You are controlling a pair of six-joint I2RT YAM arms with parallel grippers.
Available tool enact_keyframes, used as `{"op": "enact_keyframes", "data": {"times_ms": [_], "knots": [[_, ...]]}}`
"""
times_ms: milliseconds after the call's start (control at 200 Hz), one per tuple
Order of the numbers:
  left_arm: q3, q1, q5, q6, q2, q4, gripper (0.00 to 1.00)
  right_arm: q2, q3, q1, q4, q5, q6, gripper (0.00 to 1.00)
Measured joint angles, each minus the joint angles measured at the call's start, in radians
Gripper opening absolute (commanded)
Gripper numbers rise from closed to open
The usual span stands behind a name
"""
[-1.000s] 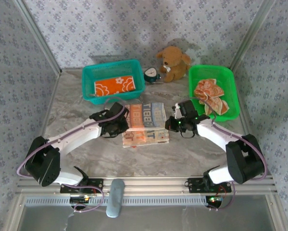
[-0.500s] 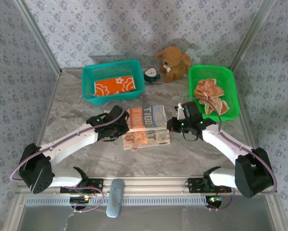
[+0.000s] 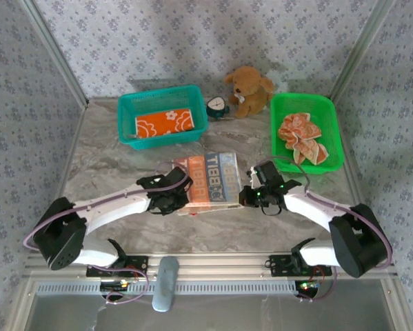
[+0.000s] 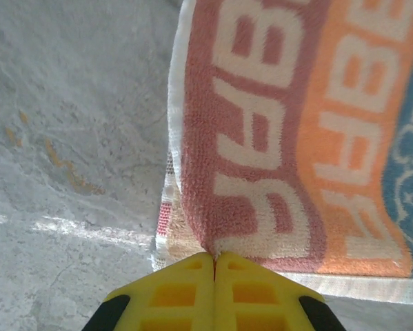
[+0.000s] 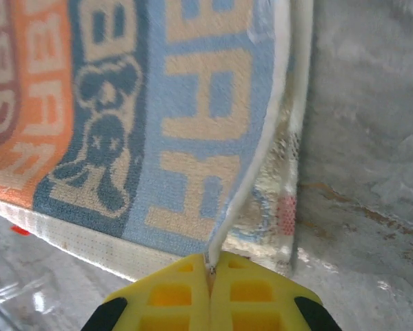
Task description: Fold and stack the towels
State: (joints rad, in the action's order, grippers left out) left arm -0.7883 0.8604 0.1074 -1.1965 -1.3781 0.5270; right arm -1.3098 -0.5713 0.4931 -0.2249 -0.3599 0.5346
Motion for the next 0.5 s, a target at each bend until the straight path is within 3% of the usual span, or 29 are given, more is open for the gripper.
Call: {"op": "enact_keyframes", "data": {"times_ms": [340,500], "knots": [[0.013,0.007,-0.026,-0.010,-0.102,-0.039,0.00,-0.093,0.013,0.013,0.063,0.008,-0.001,0.00],[0.013,0.007,-0.026,-0.009,-0.103,-0.037,0.08,-0.094,0.013,0.014,0.066,0.008,-0.001,0.10]]}}
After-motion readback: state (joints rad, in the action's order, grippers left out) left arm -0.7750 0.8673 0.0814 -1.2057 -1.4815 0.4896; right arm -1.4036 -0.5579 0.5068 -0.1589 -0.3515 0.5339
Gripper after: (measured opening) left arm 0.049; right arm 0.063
